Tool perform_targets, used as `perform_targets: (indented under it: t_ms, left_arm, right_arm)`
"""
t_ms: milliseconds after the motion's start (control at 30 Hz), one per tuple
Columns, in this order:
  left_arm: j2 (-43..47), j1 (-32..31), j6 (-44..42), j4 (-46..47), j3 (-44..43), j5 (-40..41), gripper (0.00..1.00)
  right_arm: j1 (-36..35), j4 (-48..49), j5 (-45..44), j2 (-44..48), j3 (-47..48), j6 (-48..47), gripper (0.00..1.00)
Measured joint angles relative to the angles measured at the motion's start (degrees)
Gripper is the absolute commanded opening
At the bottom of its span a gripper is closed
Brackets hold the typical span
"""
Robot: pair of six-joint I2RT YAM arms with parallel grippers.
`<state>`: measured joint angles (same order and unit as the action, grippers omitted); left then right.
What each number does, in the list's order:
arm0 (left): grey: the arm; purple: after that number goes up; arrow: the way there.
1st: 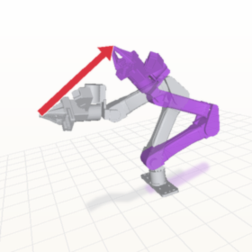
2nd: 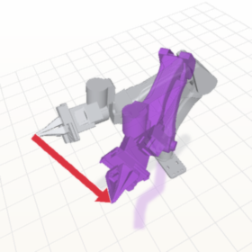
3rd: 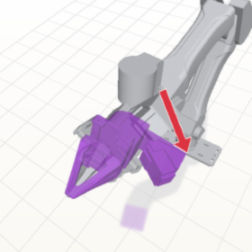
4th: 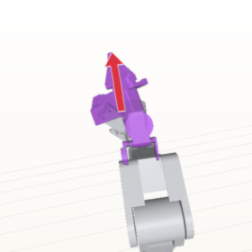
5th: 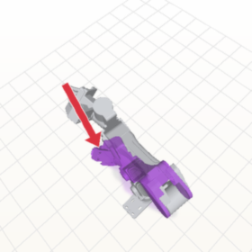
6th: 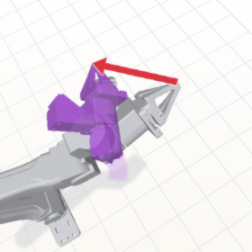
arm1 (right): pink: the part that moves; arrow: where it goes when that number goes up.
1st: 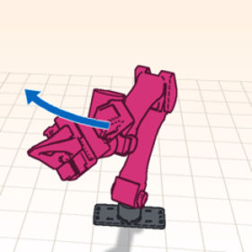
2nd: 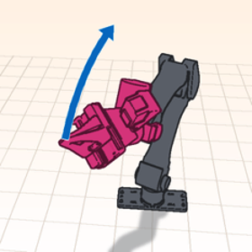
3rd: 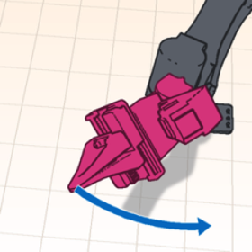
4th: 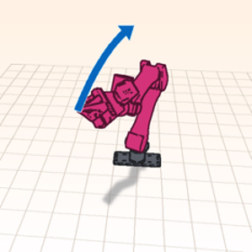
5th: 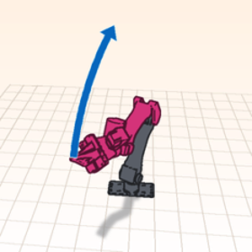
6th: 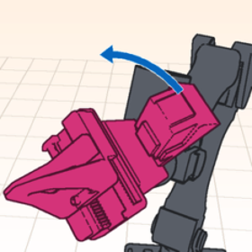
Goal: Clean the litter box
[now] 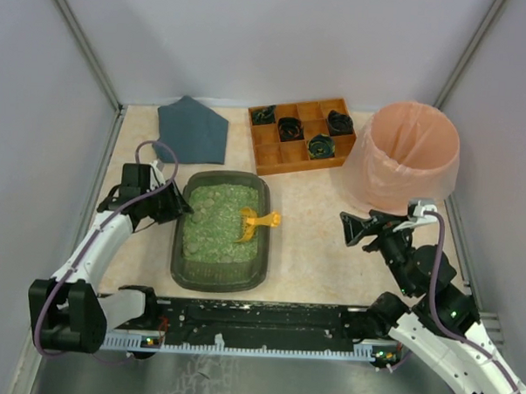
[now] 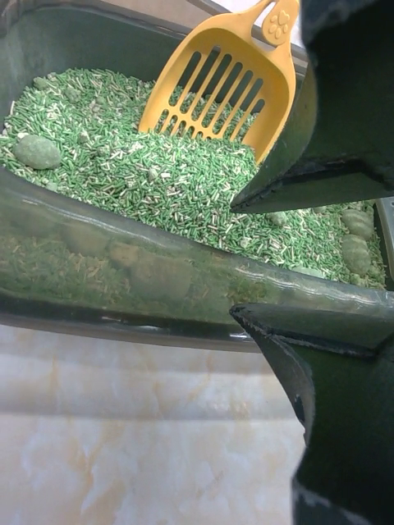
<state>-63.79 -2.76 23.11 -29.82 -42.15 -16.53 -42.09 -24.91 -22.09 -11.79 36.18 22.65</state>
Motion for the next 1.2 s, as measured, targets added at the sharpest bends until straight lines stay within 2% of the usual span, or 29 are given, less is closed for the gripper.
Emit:
perform_targets:
  t_ms: [167,300,433,667,967,1200]
  left_arm:
    - [-1.8,-4.3,4.5,3.7,0.6,-0.5,0.45]
    - [-2.6,-6.1,8.2,6.1,1.5,-1.7,0.45]
    - [-3.3,-6.9,9.8,7.1,1.5,-1.8,0.46]
    - [-3.6,-7.1,10.4,7.4,1.6,-1.7,0.48]
    - [-3.6,-7.2,10.5,7.5,1.6,-1.7,0.48]
    - [-3.6,-7.2,10.5,7.5,1.6,-1.7,0.48]
  right_arm:
    - [0.0,0.3,0.9,-0.2,-0.8,1.1,0.85]
    - [0.0,0.3,1.2,-2.2,-0.9,2.9,0.8]
    - [0.0,-1.8,0.4,-7.8,-0.9,7.4,0.73]
    - [0.0,-4.6,2.9,-18.2,-3.1,16.6,0.71]
    - [0.0,7.2,18.4,-26.6,-13.4,24.5,0.61]
    - [0.0,18.5,25.7,-31.9,-17.0,28.7,0.54]
